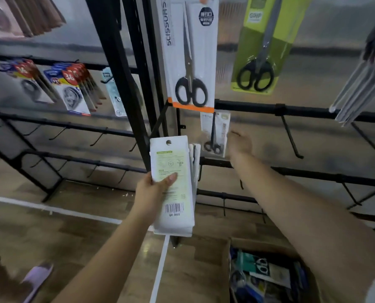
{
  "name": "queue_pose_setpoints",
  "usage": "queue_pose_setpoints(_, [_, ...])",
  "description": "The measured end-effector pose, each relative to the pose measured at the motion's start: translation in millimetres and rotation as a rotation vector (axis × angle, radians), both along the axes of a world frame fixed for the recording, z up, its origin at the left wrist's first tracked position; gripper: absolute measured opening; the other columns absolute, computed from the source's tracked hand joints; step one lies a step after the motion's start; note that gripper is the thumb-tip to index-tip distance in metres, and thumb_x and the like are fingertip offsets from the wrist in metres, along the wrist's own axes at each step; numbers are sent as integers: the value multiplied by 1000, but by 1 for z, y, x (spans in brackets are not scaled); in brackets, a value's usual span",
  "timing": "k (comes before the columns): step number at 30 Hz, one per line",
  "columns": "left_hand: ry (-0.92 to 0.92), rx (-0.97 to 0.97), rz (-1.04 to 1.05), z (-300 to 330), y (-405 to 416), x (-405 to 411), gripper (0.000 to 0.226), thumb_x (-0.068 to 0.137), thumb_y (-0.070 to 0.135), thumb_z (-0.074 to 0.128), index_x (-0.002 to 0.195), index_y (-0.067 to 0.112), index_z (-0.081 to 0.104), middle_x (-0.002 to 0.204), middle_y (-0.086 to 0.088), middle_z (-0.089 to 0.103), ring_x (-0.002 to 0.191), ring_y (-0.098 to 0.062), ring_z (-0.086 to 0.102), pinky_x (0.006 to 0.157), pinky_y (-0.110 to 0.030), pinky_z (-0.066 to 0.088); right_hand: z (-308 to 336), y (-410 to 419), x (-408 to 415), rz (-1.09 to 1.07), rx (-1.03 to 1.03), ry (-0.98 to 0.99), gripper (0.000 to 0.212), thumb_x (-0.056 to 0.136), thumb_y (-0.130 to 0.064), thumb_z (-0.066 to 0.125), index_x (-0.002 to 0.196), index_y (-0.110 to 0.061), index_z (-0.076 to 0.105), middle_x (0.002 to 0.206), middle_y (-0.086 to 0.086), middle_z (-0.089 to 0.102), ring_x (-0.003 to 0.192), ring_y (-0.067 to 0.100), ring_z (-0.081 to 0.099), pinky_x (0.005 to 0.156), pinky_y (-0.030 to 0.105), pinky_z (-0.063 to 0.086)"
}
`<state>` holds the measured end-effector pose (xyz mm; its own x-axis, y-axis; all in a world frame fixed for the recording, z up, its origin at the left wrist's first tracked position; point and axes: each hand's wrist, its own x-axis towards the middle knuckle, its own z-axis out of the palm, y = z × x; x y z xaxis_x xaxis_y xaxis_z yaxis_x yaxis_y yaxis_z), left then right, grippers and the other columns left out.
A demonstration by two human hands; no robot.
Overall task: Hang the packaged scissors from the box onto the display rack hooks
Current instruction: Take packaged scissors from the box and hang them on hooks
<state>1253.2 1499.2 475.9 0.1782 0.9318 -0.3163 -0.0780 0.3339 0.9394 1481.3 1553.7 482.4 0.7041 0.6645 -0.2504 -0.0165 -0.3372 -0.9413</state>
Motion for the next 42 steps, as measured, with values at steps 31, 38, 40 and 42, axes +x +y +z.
queue_pose_setpoints(31, [-207,25,-209,64,-29,7,29,85,6,64,113,9,60,105,-12,71,91,-31,69,71,-46,57,66,-172,6,259,355,248,22,96,-9,48,114,-7,61,91,5,72,77,19,68,59,28,53])
queue_pose_setpoints(38, [-222,120,-234,78,-33,20,35,87,-1,59,116,17,55,111,-8,69,95,-29,68,74,-47,55,79,-175,10,306,380,114,32,97,-9,47,127,-11,55,117,12,65,103,29,62,75,35,52])
queue_pose_setpoints(40, [-229,142,-239,86,-35,25,32,89,-1,56,114,20,55,109,-7,69,93,-28,69,70,-44,56,84,-174,5,344,404,70,31,97,-3,44,124,-9,58,114,12,65,98,28,63,74,34,53])
queue_pose_setpoints(42, [-220,141,-221,93,-36,30,25,92,4,54,110,22,55,104,-6,69,91,-27,69,68,-42,56,88,-174,1,353,414,-5,31,97,-1,43,120,-11,61,112,14,67,97,31,64,79,40,54])
